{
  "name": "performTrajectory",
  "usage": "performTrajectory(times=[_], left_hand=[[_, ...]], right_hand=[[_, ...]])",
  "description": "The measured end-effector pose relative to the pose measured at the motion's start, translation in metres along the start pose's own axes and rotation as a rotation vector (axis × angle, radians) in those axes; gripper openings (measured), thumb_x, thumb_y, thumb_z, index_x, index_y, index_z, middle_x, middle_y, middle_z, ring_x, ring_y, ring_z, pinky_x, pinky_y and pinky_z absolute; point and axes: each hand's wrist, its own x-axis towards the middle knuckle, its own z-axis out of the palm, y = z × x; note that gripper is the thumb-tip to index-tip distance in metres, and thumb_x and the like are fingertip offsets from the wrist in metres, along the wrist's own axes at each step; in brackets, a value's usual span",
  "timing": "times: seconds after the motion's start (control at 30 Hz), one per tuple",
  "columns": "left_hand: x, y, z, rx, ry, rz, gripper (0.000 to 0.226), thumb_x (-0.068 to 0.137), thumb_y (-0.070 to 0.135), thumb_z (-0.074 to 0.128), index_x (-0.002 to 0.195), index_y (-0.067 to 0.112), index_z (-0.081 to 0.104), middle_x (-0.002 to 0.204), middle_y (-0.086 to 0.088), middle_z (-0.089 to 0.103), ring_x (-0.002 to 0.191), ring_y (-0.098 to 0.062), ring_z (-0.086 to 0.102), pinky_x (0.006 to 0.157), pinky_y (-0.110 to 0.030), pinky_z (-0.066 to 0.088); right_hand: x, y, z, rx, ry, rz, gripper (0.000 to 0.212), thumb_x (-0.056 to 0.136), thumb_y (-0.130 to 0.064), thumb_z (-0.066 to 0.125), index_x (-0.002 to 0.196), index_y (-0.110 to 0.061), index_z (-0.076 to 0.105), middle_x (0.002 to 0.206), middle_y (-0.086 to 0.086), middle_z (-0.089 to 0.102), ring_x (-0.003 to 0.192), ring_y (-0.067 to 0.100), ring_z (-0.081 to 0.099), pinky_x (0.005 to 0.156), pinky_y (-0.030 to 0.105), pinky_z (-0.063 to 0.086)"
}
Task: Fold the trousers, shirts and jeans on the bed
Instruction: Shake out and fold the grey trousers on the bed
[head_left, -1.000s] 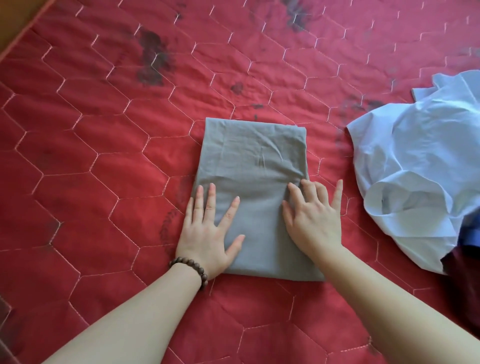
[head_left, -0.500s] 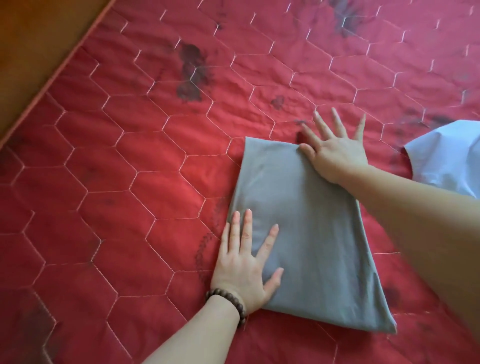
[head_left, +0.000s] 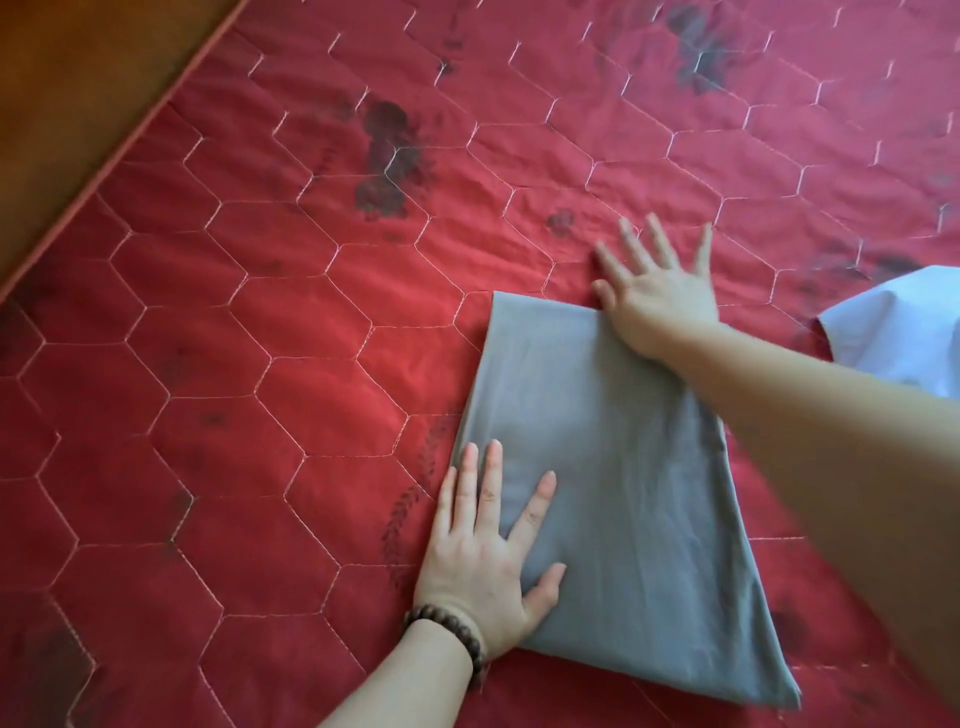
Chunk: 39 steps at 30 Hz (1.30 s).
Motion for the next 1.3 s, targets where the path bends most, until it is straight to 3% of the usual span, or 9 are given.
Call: performTrajectory(times=[0.13, 0.23, 0.37, 0.47, 0.57, 0.67, 0.83, 1.03, 1.3], left_hand=[[0.001, 0.001, -0.001, 0.029, 0.013, 0.005, 0.082, 0.077, 0.063, 0.047, 0.15, 0.032, 0.026, 0.156, -0.027, 0.01, 0.145, -0.043, 0.007, 0.112, -0.057, 0.022], [0.001, 0.002, -0.001, 0.024, 0.013, 0.007, 0.081, 0.076, 0.062, 0.048, 0.149, 0.032, 0.028, 0.156, -0.027, 0.01, 0.145, -0.043, 0.008, 0.112, -0.056, 0.022], [0.0, 0.0, 0.002, 0.073, 0.041, 0.013, 0.081, 0.079, 0.062, 0.044, 0.15, 0.031, 0.024, 0.156, -0.027, 0.01, 0.145, -0.043, 0.006, 0.114, -0.055, 0.019], [0.001, 0.0, 0.002, 0.098, 0.052, 0.016, 0.079, 0.08, 0.062, 0.041, 0.151, 0.031, 0.023, 0.156, -0.027, 0.01, 0.145, -0.043, 0.006, 0.114, -0.055, 0.019], [0.0, 0.0, 0.001, 0.099, 0.065, 0.019, 0.077, 0.081, 0.063, 0.037, 0.15, 0.031, 0.025, 0.156, -0.027, 0.009, 0.145, -0.043, 0.006, 0.114, -0.055, 0.02], [-0.001, 0.001, 0.003, 0.101, 0.082, 0.023, 0.078, 0.081, 0.063, 0.038, 0.15, 0.031, 0.025, 0.156, -0.027, 0.009, 0.145, -0.043, 0.007, 0.115, -0.054, 0.018], [-0.002, 0.001, -0.003, 0.075, 0.083, 0.016, 0.073, 0.081, 0.063, 0.039, 0.148, 0.036, 0.027, 0.157, -0.023, 0.009, 0.145, -0.042, 0.006, 0.114, -0.056, 0.018], [-0.012, 0.009, -0.015, -0.312, 0.195, -0.316, 0.052, 0.081, 0.035, 0.071, 0.13, 0.028, 0.059, 0.141, -0.031, 0.037, 0.129, -0.046, 0.039, 0.107, -0.046, 0.033], [-0.049, -0.004, -0.028, -0.21, 0.121, -0.434, 0.054, 0.085, 0.048, 0.063, 0.136, 0.036, 0.05, 0.116, -0.021, 0.047, 0.103, -0.037, 0.047, 0.091, -0.042, 0.043]], right_hand=[[-0.069, -0.026, 0.002, 0.084, 0.252, -0.379, 0.056, 0.098, -0.043, 0.03, 0.149, -0.02, 0.03, 0.16, 0.004, 0.018, 0.148, 0.023, 0.012, 0.114, 0.063, 0.005], [-0.132, -0.023, 0.028, 0.033, 0.044, -0.647, 0.054, 0.099, -0.051, 0.025, 0.15, -0.035, 0.023, 0.158, -0.004, 0.02, 0.146, 0.021, 0.017, 0.117, 0.057, 0.006], [-0.085, 0.031, 0.027, 0.015, -0.022, -0.145, 0.051, 0.1, -0.05, 0.01, 0.149, -0.039, 0.006, 0.16, -0.005, 0.015, 0.148, 0.019, 0.007, 0.112, 0.065, -0.002], [-0.087, 0.015, 0.02, 0.082, 0.068, 0.07, 0.053, 0.101, -0.047, 0.017, 0.152, -0.031, 0.018, 0.161, -0.002, 0.007, 0.149, 0.021, -0.001, 0.111, 0.067, -0.007], [-0.16, -0.044, 0.027, 0.234, 0.186, -0.116, 0.055, 0.098, -0.048, 0.031, 0.149, -0.029, 0.03, 0.16, 0.002, 0.017, 0.148, 0.024, 0.011, 0.114, 0.064, 0.004], [-0.248, -0.043, 0.048, 0.192, 0.049, -0.314, 0.059, 0.095, -0.056, 0.033, 0.15, -0.034, 0.027, 0.158, 0.0, 0.022, 0.147, 0.021, 0.016, 0.116, 0.055, 0.015], [-0.258, 0.004, 0.051, 0.351, -0.024, 0.031, 0.054, 0.1, -0.044, 0.037, 0.147, -0.039, 0.013, 0.159, -0.005, 0.0, 0.149, 0.022, 0.003, 0.12, 0.043, 0.006], [-0.266, -0.029, 0.04, 0.795, 0.103, 0.319, 0.056, 0.091, -0.03, 0.062, 0.143, -0.028, 0.042, 0.161, 0.002, 0.001, 0.144, 0.008, 0.013, 0.108, 0.009, 0.011], [-0.285, -0.078, 0.028, 0.822, 0.056, 0.255, 0.052, 0.091, -0.017, 0.063, 0.141, -0.02, 0.047, 0.16, 0.014, 0.005, 0.147, 0.021, 0.014, 0.109, 0.004, 0.004]])
